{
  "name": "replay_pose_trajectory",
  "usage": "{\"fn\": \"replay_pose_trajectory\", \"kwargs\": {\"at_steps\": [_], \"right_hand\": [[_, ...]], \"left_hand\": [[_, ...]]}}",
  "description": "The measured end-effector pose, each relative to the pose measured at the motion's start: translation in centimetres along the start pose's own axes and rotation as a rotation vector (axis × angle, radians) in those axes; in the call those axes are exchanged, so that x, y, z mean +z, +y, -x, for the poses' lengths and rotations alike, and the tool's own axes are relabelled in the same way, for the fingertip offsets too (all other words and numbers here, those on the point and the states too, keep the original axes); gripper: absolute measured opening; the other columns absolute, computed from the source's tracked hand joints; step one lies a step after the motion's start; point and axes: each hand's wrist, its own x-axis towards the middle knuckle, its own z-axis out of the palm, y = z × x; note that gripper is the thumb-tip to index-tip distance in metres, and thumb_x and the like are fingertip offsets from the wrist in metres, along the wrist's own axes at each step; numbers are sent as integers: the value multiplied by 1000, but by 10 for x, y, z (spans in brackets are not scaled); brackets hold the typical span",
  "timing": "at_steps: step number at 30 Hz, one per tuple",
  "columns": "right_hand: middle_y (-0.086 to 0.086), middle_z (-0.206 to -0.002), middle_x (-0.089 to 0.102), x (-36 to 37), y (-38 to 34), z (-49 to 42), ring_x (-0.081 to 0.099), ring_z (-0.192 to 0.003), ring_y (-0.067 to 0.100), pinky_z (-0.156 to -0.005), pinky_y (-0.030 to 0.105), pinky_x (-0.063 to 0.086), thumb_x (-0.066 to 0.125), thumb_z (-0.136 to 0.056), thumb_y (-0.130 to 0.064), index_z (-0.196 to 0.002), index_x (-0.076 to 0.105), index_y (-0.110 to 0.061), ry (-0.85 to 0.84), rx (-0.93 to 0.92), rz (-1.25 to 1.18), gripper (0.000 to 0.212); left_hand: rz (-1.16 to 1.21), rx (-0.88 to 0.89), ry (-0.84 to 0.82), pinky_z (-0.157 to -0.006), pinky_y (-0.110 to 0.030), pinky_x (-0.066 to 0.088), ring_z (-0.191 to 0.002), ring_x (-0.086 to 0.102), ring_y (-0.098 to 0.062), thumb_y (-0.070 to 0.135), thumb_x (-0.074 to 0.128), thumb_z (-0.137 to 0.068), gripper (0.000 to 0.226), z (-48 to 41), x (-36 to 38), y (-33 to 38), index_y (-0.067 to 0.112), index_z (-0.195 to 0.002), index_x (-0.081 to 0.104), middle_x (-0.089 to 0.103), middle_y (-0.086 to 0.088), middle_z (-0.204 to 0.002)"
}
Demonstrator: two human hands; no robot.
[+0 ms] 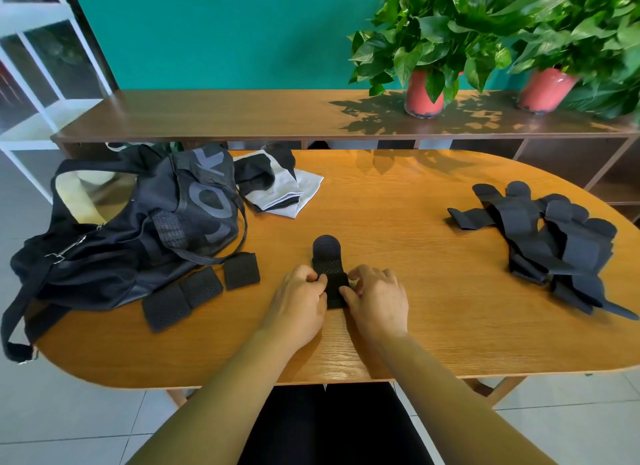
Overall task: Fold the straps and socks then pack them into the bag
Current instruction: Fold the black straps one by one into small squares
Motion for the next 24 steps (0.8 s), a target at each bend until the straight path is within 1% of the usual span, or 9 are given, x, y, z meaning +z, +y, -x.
{"fn": "replay_pose_trajectory", "kwargs": {"at_steps": [3, 6, 9, 11, 14, 17, 20, 22, 24], "right_hand": [[0, -105, 64, -1, 11, 4, 54, -102, 25, -73, 36, 43, 63, -81, -30, -102, 69, -21, 8, -230, 45, 24], [-5, -125, 61, -12, 18, 12, 46, -122, 21, -87, 36, 42, 58, -76, -32, -111, 68, -21, -115, -435, 59, 38], [-8, -127, 61, -24, 22, 17, 43, -126, 17, -91, 33, 39, 58, -76, -32, -115, 67, -21, -181, -523, 95, 42], [-10, -129, 60, -29, 25, 20, 39, -128, 14, -93, 30, 36, 58, -78, -35, -118, 66, -23, -213, -550, 90, 42], [-15, -131, 56, -38, 28, 21, 29, -128, 5, -97, 24, 29, 58, -80, -40, -124, 61, -27, -251, -530, 31, 46], [-18, -121, 54, -42, 25, 22, 21, -116, -6, -93, 23, 27, 63, -80, -35, -127, 59, -30, -277, -484, -38, 47], [-9, -118, 51, -33, 27, 18, 35, -113, 6, -94, 30, 34, 65, -84, -32, -117, 63, -37, -256, -329, -138, 34], [-8, -109, 55, -25, 26, 13, 42, -107, 10, -93, 36, 38, 63, -86, -33, -110, 66, -37, -220, -238, -188, 24], [-9, -98, 60, -19, 22, 9, 46, -103, 10, -92, 38, 38, 65, -86, -30, -106, 68, -29, -163, -166, -230, 20]], "left_hand": [[-130, 137, -99, -109, -35, 27, -131, 28, -17, 46, 48, -94, 58, 1, -9, -7, 17, -144, 41, 29, 6, -146], [-140, 235, -127, -109, -32, 20, -132, 29, -13, 52, 52, -91, 63, 3, -16, -15, 20, -144, 41, 32, 9, -147], [-123, 293, -121, -106, -30, 19, -131, 30, -8, 52, 51, -92, 57, 10, -16, -25, 25, -142, 46, 39, 13, -145], [-93, 315, -113, -101, -28, 21, -131, 32, -5, 60, 44, -90, 58, 15, -15, -31, 29, -139, 48, 44, 16, -143], [-21, 301, -95, -94, -27, 21, -126, 37, -1, 71, 31, -83, 69, 22, -11, -33, 32, -136, 52, 50, 19, -138], [105, 219, -58, -92, -29, 24, -120, 41, 2, 80, 24, -79, 75, 26, -7, -29, 35, -128, 59, 57, 23, -128], [203, 132, -9, -97, -37, 28, -113, 44, 0, 82, 23, -79, 68, 25, -5, -27, 41, -113, 66, 61, 24, -111], [238, 59, -16, -95, -36, 28, -107, 42, 0, 83, 32, -77, 61, 24, -9, -21, 43, -109, 64, 58, 21, -105], [230, -22, -11, -88, -31, 25, -96, 37, 10, 68, 50, -83, 41, 21, -12, -13, 41, -111, 62, 56, 21, -100]]}}
